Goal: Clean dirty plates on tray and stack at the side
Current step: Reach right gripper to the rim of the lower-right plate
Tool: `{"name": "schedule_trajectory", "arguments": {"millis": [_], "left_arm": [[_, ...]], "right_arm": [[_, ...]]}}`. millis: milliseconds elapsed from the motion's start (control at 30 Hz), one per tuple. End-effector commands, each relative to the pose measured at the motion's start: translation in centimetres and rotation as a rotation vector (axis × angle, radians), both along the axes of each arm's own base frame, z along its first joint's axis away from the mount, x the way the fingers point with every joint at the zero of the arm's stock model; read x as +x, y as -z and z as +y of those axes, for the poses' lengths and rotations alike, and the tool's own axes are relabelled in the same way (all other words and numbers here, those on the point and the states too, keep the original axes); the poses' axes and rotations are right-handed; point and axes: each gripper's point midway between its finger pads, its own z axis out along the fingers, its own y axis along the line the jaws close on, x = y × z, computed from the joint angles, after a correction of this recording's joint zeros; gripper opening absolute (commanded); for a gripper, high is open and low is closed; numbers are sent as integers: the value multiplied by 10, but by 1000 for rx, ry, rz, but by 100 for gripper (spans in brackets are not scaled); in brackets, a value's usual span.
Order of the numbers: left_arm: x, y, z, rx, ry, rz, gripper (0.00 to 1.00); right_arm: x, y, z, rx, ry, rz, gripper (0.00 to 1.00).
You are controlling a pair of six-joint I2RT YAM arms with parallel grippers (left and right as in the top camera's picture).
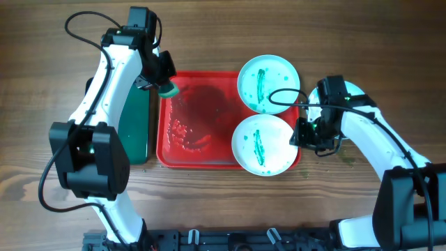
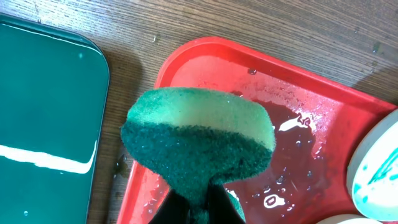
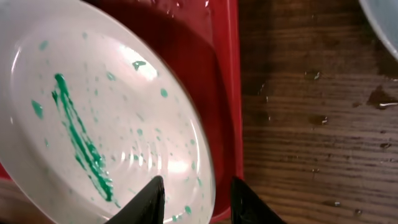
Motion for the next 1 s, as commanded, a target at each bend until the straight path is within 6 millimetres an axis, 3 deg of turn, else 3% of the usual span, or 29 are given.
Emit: {"name": "schedule_trajectory", "arguments": {"millis": [0,367,600,700,767,833,967], "left_arm": [[3,-9,2,4,-15,-27,4],[3,-8,2,7,-15,-26,4],[3,-8,2,7,-15,-25,4],[3,-8,2,7,-15,-26,4],[3,-8,2,6,-16,-26,4],[4,-9,2,6,-16,-31,4],[5,-9,2,6,-16,-34,4]], "right_arm": [[-6,11,-2,-17,15,27,35],[-4,14,22,21,-51,-13,28],[-9,27,41,3,-82,18,5],[-9,23,64,10,-106,0,4],[2,11,80,24,-107,-36,4],[30,-12,101,58,-37,-107,4],[68,-27,129,114,35,-260,4]]}}
